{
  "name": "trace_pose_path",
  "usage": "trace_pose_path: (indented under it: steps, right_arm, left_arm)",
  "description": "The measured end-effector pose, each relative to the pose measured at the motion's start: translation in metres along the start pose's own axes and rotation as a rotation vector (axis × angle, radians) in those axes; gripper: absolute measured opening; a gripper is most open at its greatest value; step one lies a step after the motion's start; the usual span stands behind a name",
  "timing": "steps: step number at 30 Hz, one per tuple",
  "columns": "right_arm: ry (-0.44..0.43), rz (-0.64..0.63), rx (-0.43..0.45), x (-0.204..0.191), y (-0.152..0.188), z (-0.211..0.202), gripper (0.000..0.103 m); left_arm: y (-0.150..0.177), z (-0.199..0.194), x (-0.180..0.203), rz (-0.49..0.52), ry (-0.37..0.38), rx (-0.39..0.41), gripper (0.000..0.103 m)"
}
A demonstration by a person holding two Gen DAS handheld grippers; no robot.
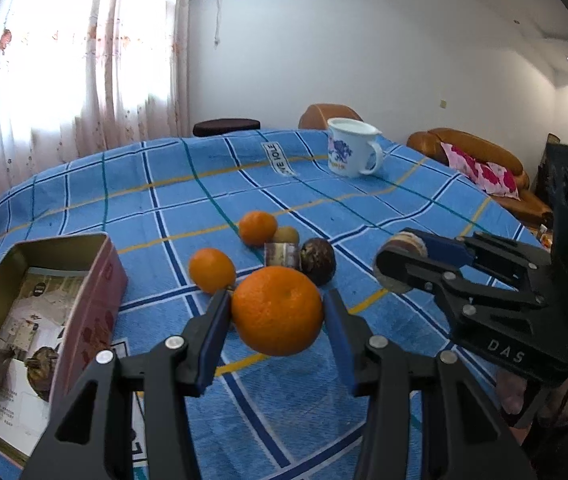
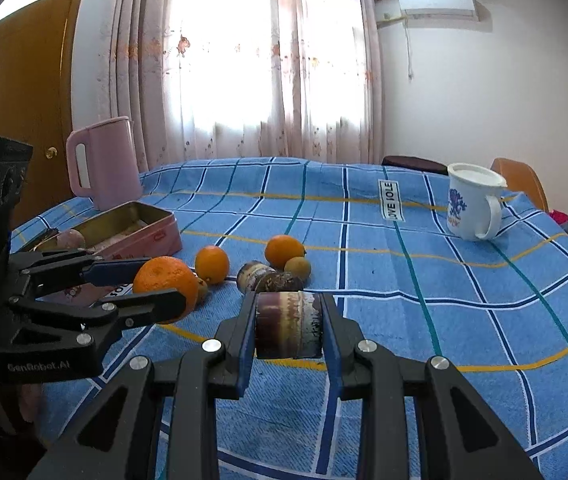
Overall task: Organize fruits
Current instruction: 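Grasp the striped jar with the right tool while the left tool grasps a large orange, then carry the orange with the left tool over the tin while the right tool carries the jar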
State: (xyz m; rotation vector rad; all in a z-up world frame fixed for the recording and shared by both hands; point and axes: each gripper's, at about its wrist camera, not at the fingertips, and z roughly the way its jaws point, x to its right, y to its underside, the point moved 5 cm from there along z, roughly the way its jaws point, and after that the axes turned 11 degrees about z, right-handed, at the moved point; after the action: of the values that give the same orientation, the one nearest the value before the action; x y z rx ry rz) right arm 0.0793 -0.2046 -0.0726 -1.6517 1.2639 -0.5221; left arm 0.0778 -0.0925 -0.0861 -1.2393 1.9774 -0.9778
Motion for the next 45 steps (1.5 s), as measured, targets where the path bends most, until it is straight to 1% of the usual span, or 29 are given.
trace_pose_path:
  steps: [6,23,30,37,45]
  right_arm:
    - [-0.005,-0.009,0.036,-0.001,0.0,-0.006,0.031]
    - [-0.025,-0.045,0.153,-0.009,-0.002,-0.025,0.031]
    - [-0.039,-0.044,0.149,-0.017,-0.006,-0.024,0.031]
    - [-0.074,-0.053,0.148,-0.03,-0.017,-0.023,0.031]
    - [-0.135,-0.106,0.153,-0.063,-0.038,-0.016,0.031]
  left_arm:
    - [-0.002,-0.01,-0.005,-0.006,-0.027,0.044,0.049]
    - [-0.008,-0.034,-0.015,-0.012,-0.095,0.13,0.049]
    - [-0.008,-0.045,-0.027,-0.03,-0.125,0.148,0.049]
    - [-0.004,-0.053,-0.041,-0.056,-0.146,0.155,0.049]
    - [-0.001,-0.07,-0.064,-0.099,-0.184,0.166,0.049]
